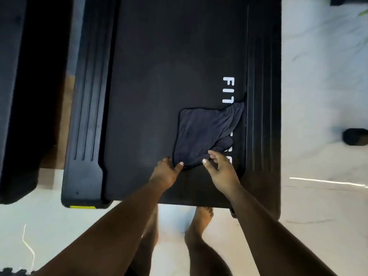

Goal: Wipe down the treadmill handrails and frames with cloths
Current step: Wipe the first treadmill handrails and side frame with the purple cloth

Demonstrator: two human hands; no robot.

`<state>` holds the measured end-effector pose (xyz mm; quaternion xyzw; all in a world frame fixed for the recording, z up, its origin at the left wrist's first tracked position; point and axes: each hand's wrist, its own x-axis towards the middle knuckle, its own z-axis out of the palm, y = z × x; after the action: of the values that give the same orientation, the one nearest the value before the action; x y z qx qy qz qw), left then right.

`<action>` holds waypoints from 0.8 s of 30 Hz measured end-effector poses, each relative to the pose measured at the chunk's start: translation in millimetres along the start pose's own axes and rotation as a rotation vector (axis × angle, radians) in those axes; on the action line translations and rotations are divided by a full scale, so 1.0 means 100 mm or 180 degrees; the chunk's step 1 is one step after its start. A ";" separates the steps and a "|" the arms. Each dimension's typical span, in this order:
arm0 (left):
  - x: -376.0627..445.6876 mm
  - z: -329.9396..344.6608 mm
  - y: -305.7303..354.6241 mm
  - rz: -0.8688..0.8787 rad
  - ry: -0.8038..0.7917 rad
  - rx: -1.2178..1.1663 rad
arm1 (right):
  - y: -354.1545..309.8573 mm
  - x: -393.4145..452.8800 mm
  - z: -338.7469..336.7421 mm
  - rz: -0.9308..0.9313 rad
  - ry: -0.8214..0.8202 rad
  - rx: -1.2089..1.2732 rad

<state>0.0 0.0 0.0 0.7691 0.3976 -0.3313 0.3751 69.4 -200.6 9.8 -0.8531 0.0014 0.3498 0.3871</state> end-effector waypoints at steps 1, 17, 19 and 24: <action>0.15 0.09 -0.01 -0.0057 0.0004 0.0001 | 0.07 0.10 0.08 -0.0076 -0.0011 -0.0013; 0.35 0.16 0.30 -0.0887 0.0092 -0.1885 | -0.11 0.18 -0.08 -0.0600 -0.0051 -0.0429; 0.02 -0.05 0.52 -0.0910 -0.0213 -0.2105 | -0.42 0.03 -0.25 -0.0802 -0.0023 -0.0557; -1.15 -0.88 1.14 -0.0050 -0.0689 -0.1615 | -1.39 -0.52 -0.78 -0.1486 0.0033 -0.0811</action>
<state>63.3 -13.2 172.3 0.6076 0.4314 -0.3043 0.5935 114.3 -168.3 168.3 -0.8740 -0.2375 0.2440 0.3468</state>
